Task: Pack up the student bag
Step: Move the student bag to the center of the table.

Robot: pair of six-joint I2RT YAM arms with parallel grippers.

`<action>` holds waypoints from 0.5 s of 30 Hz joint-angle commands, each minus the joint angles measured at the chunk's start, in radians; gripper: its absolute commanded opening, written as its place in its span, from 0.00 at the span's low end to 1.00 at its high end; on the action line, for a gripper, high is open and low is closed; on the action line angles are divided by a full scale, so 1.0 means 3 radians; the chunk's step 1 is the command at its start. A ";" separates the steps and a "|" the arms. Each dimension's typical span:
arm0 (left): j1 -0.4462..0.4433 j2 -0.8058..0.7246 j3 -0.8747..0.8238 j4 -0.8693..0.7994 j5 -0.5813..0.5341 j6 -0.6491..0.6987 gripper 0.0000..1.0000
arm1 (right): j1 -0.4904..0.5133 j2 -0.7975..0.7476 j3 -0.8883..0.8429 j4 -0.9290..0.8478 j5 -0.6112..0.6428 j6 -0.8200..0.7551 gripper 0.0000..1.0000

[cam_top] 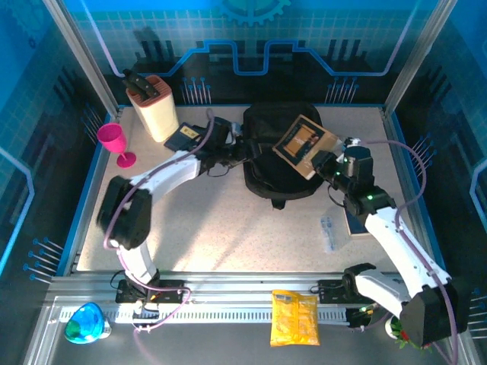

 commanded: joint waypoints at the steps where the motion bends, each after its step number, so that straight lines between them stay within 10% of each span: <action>1: -0.0104 0.0433 0.0548 -0.0529 -0.0079 0.0419 0.65 | -0.0225 -0.0083 0.0154 -0.0603 0.0162 -0.0430 0.14; 8: -0.0180 0.1226 0.1343 -0.1120 -0.0210 0.0596 0.60 | -0.0430 0.0263 0.0229 -0.0748 0.0041 -0.0719 0.15; 15: -0.0193 0.1058 0.0812 -0.1167 -0.0467 0.0498 0.58 | -0.0428 0.0855 0.0419 -0.0502 -0.0394 -0.0818 0.15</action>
